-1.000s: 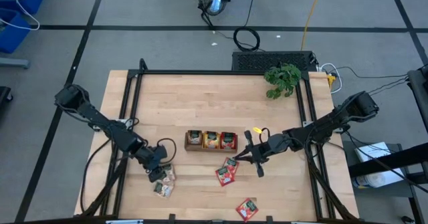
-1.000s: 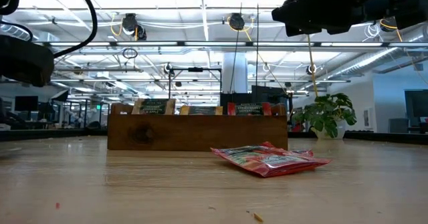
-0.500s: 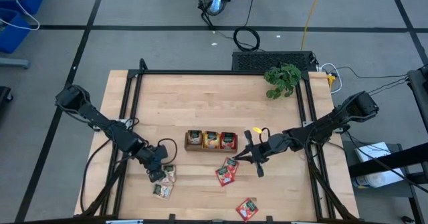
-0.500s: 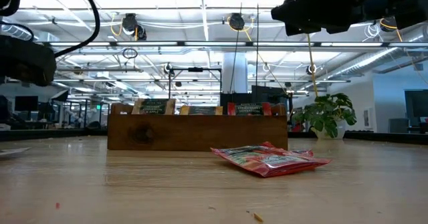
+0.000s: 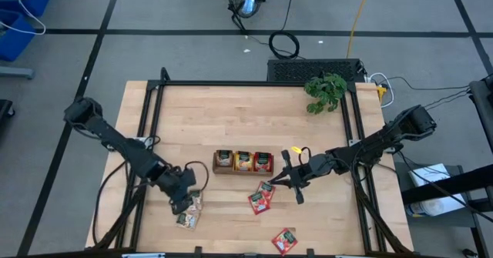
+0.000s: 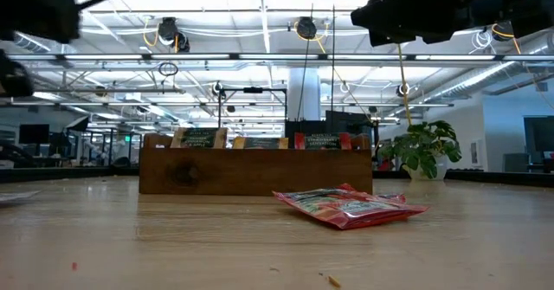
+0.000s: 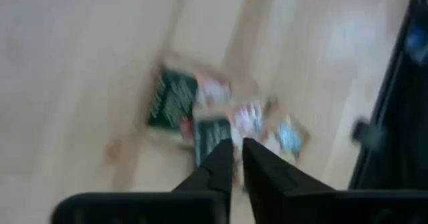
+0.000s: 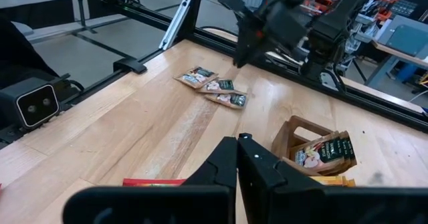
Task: Pick & Place Tea
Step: Put the brown tea bag into the left section of the wooden organizer
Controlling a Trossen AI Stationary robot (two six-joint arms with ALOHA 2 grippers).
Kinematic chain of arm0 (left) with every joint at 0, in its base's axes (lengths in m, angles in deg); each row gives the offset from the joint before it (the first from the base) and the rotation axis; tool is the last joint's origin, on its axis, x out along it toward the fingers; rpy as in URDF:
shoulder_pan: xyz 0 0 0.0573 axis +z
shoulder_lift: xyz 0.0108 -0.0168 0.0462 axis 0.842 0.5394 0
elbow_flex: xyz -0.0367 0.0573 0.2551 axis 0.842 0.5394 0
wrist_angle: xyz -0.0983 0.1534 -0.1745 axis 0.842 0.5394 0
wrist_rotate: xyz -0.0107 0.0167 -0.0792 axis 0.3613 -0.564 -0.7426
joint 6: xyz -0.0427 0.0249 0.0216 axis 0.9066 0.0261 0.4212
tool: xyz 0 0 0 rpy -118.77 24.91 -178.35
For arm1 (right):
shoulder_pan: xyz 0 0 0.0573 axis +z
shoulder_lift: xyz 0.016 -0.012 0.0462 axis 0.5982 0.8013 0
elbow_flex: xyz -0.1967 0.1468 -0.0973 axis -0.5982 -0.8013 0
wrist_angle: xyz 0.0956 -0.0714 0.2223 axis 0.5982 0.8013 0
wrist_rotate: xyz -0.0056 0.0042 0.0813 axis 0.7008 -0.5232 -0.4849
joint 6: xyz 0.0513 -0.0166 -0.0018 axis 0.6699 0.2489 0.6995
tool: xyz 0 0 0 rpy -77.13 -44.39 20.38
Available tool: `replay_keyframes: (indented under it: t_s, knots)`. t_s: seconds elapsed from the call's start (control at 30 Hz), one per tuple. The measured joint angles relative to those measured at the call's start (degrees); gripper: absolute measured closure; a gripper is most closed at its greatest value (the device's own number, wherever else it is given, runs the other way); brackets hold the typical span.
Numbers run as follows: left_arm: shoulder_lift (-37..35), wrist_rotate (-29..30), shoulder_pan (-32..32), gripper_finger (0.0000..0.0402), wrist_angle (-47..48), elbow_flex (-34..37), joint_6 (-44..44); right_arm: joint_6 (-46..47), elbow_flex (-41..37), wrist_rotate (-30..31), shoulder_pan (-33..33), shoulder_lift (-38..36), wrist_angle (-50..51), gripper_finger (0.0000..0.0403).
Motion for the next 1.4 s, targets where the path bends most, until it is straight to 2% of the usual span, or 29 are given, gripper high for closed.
replay_keyframes:
  t_s: [0.17, 0.4, 0.5, 0.6, 0.77, 1.03, 1.2, 1.4]
  knots:
    - [0.0, -1.3, -4.7, 0.0285, -0.1, 3.3, 8.7, 0.6, 0.0, -0.1, 0.0, 0.0, 0.8, 0.0401]
    - [0.0, -2.1, -5.9, 0.0143, -11.0, 9.6, 14.3, 0.5, 0.0, -0.1, 0.0, 0.0, 0.3, 0.0401]
    - [0.0, -2.3, -6.0, 0.0104, -10.8, 12.3, 18.3, 0.6, 0.0, -0.1, 0.0, 0.0, 0.0, 0.0401]
    - [-0.2, -2.5, -5.9, 0.0081, -12.8, 13.7, 19.9, 0.5, 0.0, -0.1, 0.0, 0.0, -0.2, 0.0401]
    - [-0.1, -2.2, -5.6, 0.0080, -18.9, 14.6, 18.5, 0.1, 0.0, -0.1, 0.0, 0.0, -0.4, 0.0401]
    - [0.0, -2.2, -5.5, 0.0129, -18.6, 14.7, 20.4, 0.0, 0.0, -0.1, 0.0, 0.0, -0.4, 0.0401]
    - [0.0, -4.5, -5.5, 0.0160, -21.1, 14.8, 20.1, 0.0, 0.0, -0.1, 0.0, 0.0, -0.4, 0.0401]
    - [0.0, -3.9, -5.5, 0.0183, -21.1, 14.8, 19.6, -0.2, 0.0, -0.1, 0.0, 0.0, -0.4, 0.0401]
